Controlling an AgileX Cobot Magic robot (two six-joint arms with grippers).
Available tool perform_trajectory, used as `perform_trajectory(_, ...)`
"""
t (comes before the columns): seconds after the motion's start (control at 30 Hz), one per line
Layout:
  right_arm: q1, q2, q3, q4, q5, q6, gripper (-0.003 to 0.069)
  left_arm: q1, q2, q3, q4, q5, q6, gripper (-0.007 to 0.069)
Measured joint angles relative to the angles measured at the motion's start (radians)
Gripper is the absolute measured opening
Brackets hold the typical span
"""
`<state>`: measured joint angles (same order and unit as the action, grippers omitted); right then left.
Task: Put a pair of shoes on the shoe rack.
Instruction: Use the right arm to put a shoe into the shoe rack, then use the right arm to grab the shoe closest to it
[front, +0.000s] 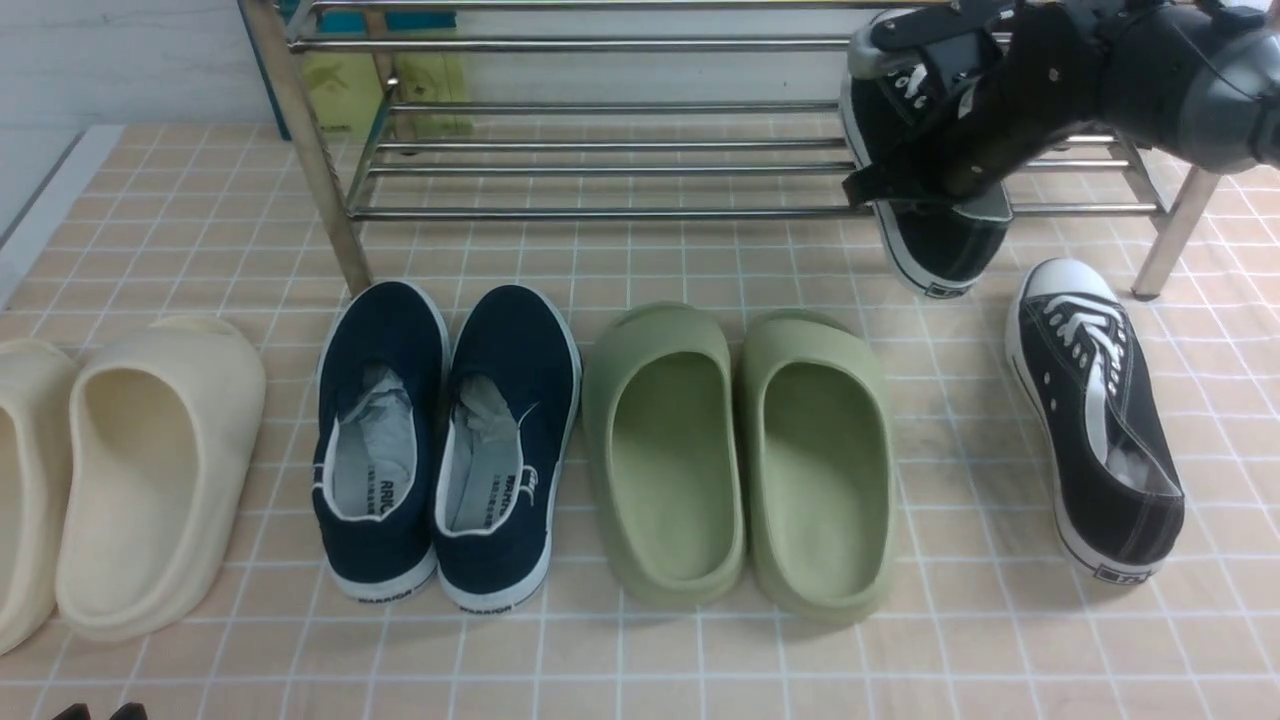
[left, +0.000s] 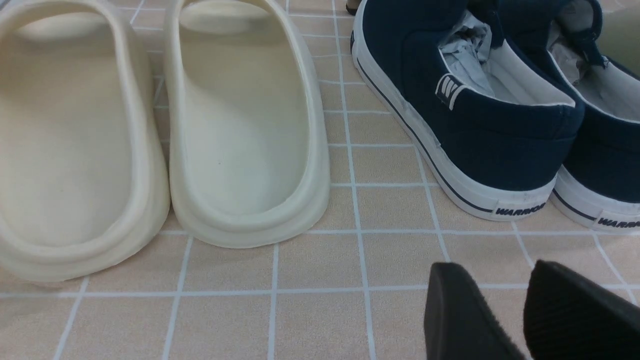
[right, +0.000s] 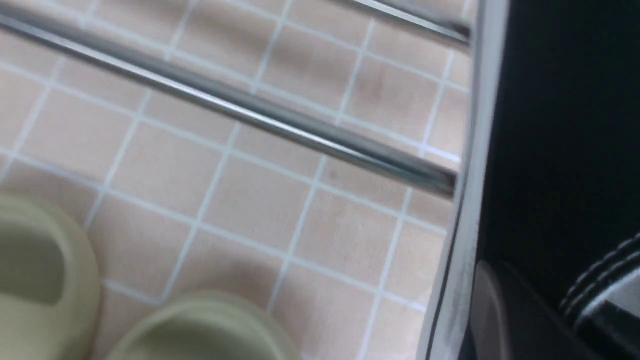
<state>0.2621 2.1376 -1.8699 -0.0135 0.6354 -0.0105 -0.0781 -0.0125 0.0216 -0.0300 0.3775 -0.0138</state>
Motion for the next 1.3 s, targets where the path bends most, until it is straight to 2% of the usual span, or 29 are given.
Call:
perform_trajectory(0.17,0.001,0.017,-0.027,0.001,-0.044,0.001,0.0057,0.000,0.000,0.000,0.000,0.000,0.000,0.0239)
perform_trajectory(0.3,0.000,0.017,-0.033,-0.008,-0.058,0.001,0.0158,0.000,0.000,0.000,0.000,0.000,0.000,0.0239)
perform_trajectory(0.37,0.000,0.015,-0.033,-0.012,-0.063,0.001,0.0245,0.000,0.000,0.000,0.000,0.000,0.000,0.0239)
perform_trajectory(0.4,0.000,0.015,-0.033,-0.012,-0.063,0.001,0.0245,0.000,0.000,0.000,0.000,0.000,0.000,0.0239)
perform_trajectory(0.43,0.000,0.003,-0.033,-0.012,-0.047,0.001,0.0307,0.000,0.000,0.000,0.000,0.000,0.000,0.0239)
perform_trajectory(0.6,0.000,-0.084,-0.034,0.013,0.047,0.011,0.0400,0.000,0.000,0.000,0.000,0.000,0.000,0.0239)
perform_trajectory(0.87,-0.007,-0.308,-0.044,0.008,0.221,0.023,0.0416,0.000,0.000,0.000,0.000,0.000,0.000,0.0239)
perform_trajectory(1.13,-0.041,-0.404,-0.003,-0.055,0.533,0.028,0.0397,0.000,0.000,0.000,0.000,0.000,0.000,0.0239)
perform_trajectory(1.3,-0.048,-0.404,0.171,-0.055,0.531,0.043,0.0385,0.000,0.000,0.000,0.000,0.000,0.000,0.0239)
